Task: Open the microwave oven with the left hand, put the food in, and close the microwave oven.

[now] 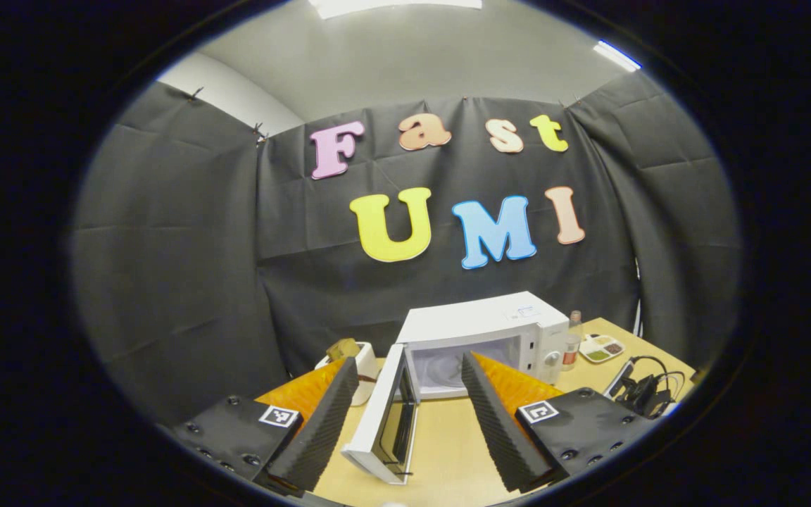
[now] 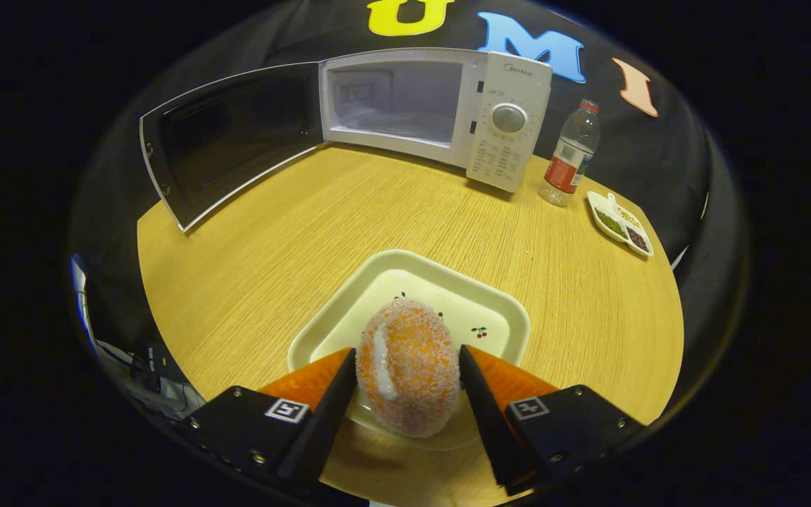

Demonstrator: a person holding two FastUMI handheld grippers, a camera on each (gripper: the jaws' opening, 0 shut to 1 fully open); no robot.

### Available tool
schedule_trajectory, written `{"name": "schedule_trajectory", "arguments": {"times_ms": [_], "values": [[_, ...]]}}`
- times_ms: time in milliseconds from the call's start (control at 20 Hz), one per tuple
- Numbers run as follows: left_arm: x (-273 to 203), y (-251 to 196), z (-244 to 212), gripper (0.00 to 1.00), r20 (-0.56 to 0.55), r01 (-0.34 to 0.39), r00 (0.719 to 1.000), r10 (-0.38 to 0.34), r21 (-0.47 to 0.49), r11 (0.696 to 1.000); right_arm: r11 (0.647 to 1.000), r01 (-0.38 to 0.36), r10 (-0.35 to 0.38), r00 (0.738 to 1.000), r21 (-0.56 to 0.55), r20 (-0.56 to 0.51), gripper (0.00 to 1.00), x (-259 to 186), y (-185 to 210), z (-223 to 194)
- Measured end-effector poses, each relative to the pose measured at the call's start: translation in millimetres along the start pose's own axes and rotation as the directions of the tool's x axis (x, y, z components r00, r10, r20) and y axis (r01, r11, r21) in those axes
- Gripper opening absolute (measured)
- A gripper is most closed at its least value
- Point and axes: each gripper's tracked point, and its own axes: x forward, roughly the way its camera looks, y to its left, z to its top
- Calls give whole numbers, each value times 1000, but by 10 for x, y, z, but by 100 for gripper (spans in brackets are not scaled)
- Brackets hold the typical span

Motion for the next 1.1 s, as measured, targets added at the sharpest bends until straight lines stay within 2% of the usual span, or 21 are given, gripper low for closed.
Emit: {"name": "schedule_trajectory", "arguments": {"times_ms": [100,150,250,300,400,550,700,800,850,1100], "values": [[46,20,-11,97,-2,2,1000,-2,-3,1000,1000,-12,12,1000,7,-19,72,3,-5,-2],[59,27,-26,100,-5,3,1000,-3,-5,1000,1000,-13,13,999,18,-29,72,-13,-30,-5],[66,28,-32,100,-5,8,1000,-8,-5,1000,999,-12,13,999,35,-42,56,-16,-56,14],[77,22,-32,100,-3,11,1000,-11,-5,1000,999,-33,35,998,30,-54,54,-25,-35,13],[105,52,-69,100,-8,11,1000,-11,-4,1000,999,-39,42,997,30,-70,55,-76,-40,18],[144,132,-115,100,-14,4,1000,-4,-2,1000,997,-64,65,998,43,-25,58,-208,21,257],[202,188,-186,100,-26,6,1000,-6,-5,1000,990,-97,94,995,106,32,52,-309,125,621],[229,258,-204,100,-30,6,1000,-6,0,1000,982,-127,117,990,143,72,54,-373,229,907],[241,286,-218,100,-33,8,999,-8,2,1000,975,-148,134,986,166,95,52,-402,290,1045],[286,417,-329,100,-44,17,999,-16,5,1000,924,-251,197,959,288,203,54,-478,594,1748]]}}
